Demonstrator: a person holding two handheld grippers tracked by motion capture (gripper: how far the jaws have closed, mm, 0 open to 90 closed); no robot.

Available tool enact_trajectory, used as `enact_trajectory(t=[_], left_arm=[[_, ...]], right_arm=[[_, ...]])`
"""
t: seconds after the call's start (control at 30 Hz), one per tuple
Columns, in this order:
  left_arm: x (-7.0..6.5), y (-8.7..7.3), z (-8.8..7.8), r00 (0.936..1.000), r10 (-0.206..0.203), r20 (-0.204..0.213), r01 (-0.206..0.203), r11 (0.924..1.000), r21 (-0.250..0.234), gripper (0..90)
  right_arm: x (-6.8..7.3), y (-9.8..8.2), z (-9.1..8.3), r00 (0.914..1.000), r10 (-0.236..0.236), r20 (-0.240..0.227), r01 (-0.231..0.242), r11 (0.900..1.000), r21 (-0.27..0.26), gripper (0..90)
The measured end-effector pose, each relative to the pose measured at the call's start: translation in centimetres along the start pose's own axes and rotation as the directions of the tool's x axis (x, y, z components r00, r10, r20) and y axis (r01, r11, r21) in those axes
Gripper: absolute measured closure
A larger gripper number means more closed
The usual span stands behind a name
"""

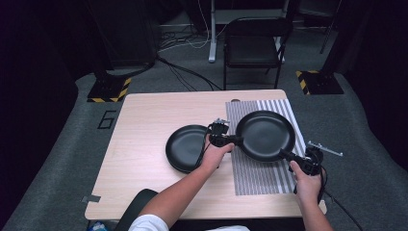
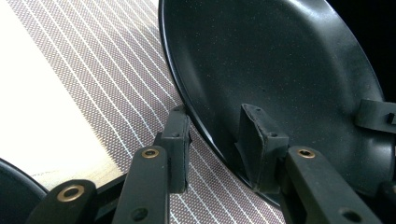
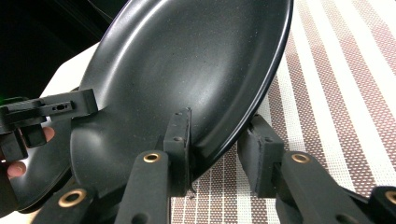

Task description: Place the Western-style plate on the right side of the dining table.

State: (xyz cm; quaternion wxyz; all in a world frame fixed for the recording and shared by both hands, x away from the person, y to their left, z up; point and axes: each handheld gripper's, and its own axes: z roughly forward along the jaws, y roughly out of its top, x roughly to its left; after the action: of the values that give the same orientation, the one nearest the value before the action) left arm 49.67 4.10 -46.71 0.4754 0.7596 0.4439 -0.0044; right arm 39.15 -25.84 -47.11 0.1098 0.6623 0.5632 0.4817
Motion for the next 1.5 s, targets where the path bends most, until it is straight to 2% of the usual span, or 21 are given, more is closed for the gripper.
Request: enact_trajectory(t=[0.5,0.97,1.5], left_arm=[[0.7,-0.7,0.7,0.9998,-0.017,-0.004,0.017,0.9997,0.019,64.0],[1.2,-1.4,1.5,0.9988,-0.047,-0.016,0.047,0.9982,0.038,64.0],[1.4,-1.6,2.9,0.998,-0.057,-0.03,0.058,0.9967,0.057,64.0]], right_arm=[[-0.4,-0.4,0.7,0.9999,-0.014,0.007,0.014,1.0,0.019,65.4],[-0.9,-0.9,1.5,0.9998,-0.005,0.017,0.004,0.999,0.041,65.4],[-2.0,-1.1,2.3,0.9996,0.011,0.027,-0.012,0.999,0.049,65.2]])
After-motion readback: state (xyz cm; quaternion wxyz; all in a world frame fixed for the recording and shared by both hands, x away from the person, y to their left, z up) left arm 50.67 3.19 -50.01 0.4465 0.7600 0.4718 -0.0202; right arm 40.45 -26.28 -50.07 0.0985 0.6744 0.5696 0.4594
